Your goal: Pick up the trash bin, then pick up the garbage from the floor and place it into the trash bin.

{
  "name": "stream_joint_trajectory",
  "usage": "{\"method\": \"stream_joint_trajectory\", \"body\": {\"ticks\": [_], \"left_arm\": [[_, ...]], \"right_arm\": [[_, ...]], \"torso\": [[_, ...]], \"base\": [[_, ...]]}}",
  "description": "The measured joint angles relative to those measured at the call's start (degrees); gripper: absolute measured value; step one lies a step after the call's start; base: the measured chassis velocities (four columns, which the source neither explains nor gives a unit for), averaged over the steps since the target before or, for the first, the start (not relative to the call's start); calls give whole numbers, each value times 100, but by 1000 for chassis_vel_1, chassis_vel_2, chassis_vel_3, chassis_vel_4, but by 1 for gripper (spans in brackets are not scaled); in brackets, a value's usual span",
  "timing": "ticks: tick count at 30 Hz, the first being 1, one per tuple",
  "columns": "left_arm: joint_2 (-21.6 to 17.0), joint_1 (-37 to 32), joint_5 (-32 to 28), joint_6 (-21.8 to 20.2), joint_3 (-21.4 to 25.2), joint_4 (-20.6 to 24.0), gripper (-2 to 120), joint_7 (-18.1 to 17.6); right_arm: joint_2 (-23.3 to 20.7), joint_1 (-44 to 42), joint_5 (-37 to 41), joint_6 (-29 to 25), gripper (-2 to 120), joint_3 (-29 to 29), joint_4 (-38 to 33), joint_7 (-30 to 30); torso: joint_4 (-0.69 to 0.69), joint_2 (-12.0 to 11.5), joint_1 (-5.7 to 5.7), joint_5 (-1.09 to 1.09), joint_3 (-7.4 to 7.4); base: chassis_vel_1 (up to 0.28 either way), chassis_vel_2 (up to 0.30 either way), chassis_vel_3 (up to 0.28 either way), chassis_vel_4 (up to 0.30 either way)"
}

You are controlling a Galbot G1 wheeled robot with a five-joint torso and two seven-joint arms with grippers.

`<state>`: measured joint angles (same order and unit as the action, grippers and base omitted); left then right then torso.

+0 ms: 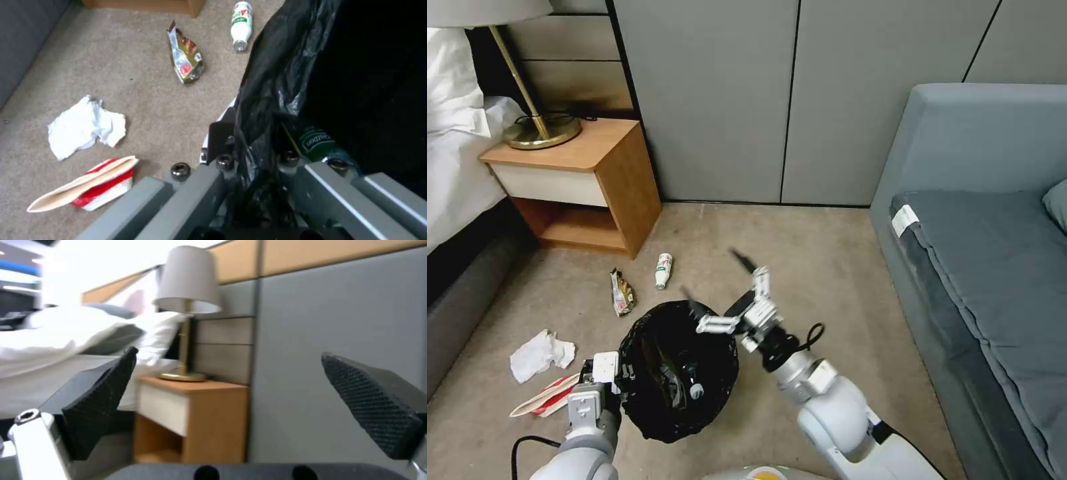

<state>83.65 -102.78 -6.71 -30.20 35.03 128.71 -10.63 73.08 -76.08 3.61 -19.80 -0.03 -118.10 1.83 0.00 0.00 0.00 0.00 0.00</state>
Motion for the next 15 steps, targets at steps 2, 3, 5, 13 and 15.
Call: {"method": "stream_joint_trajectory", "body": {"ticks": [2,3,5,13,15], "left_arm": [[-2,-5,-12,8,12,-2,1,4],[-3,-9,-20,14,20,-2,1,5],[-5,-13,-29,19,29,-3,1,7],[-21,-9,-155,25,62,20,1,11],[-30,-9,-180,25,66,48,1,11]], "right_arm": [[72,-244,-70,10,100,222,-129,-166],[113,-380,-97,11,100,343,-183,-255],[152,-508,-116,-1,100,461,-204,-326],[370,-1060,-176,-421,100,1000,21,-471],[402,-1173,-195,-575,100,1068,127,-470]], "torso": [[-1,0,0,0,0],[0,0,0,0,0],[0,0,0,0,0],[0,0,0,0,0],[0,0,0,0,0]], "base": [[0,0,0,0],[0,0,0,0],[0,0,0,0],[0,0,0,0],[0,0,0,0]]}}
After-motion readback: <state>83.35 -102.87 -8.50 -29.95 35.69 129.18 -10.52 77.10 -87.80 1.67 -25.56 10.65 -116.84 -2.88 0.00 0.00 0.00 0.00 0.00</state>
